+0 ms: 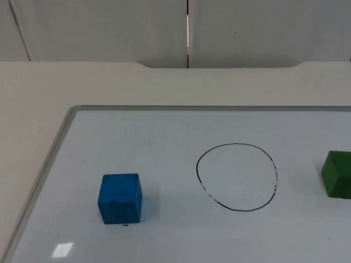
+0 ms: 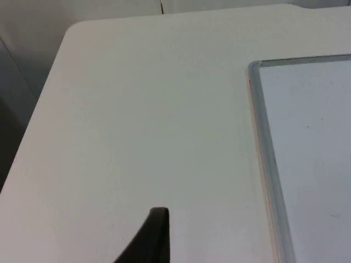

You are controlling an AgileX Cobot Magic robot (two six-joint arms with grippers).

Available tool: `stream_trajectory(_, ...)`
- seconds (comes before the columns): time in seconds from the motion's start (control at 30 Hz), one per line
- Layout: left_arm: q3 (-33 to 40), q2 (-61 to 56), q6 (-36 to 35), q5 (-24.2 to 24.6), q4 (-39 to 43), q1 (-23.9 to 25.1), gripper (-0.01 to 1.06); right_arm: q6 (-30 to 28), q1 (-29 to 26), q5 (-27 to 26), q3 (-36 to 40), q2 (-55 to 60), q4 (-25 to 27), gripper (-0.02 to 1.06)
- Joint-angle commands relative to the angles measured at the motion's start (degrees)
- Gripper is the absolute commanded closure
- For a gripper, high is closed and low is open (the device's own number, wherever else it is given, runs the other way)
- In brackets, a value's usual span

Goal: Push the two cubes into the marked area.

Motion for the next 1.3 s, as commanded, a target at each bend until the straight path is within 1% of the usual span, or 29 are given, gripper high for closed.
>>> stream_trajectory(0.0,0.22,0.90,-0.49,-0.47,-0.40,0.15,0.00,0.00,-0.27,-0.68,0.36,-0.18,0.11,-0.01)
stream_trajectory(0.27,-0.03,8.57,-0.49,-0.90,-0.28,0.15,0.00,0.00,-0.27,-0.68,0.36,-0.18,0.11,-0.01)
stream_trajectory(0.47,-2.20,13.39,-0.49,-2.37,-0.28,0.15,0.00,0.00,-0.27,-0.68,0.36,-0.18,0.11,-0.01)
stream_trajectory(0.6,-2.72,15.82,-0.49,-6.43,-0.40,0.15,0.00,0.00,-0.27,-0.68,0.36,-0.18,0.11,-0.01)
stream_trajectory(0.63,-2.72,15.82,-0.49,-6.43,-0.40,0.15,0.00,0.00,-0.27,-0.68,0.36,-0.18,0.11,-0.01)
stream_trajectory(0.8,-2.72,20.09,-0.49,-10.73,-1.45,0.15,0.00,0.00,-0.27,-0.68,0.36,-0.18,0.11,-0.01)
stream_trajectory(0.83,-2.72,20.09,-0.49,-10.73,-1.45,0.15,0.00,0.00,-0.27,-0.68,0.36,-0.18,0.11,-0.01)
stream_trajectory(1.0,-2.72,25.62,-0.49,-15.75,-2.60,0.15,0.00,0.00,-0.27,-0.68,0.36,-0.18,0.11,-0.01)
stream_trajectory(1.03,-2.72,25.62,-0.49,-15.75,-2.60,0.15,0.00,0.00,-0.27,-0.68,0.36,-0.18,0.11,-0.01)
stream_trajectory(1.17,-2.72,30.81,-0.49,-19.27,-4.69,0.15,0.00,0.00,-0.27,-0.68,0.36,-0.18,0.11,-0.01)
stream_trajectory(1.2,-2.72,30.81,-0.49,-19.27,-4.69,0.15,0.00,0.00,-0.27,-0.68,0.36,-0.18,0.11,-0.01)
stream_trajectory(1.27,-2.72,33.02,-0.49,-20.90,-5.22,0.15,0.00,0.00,-0.27,-0.68,0.36,-0.18,0.11,-0.01)
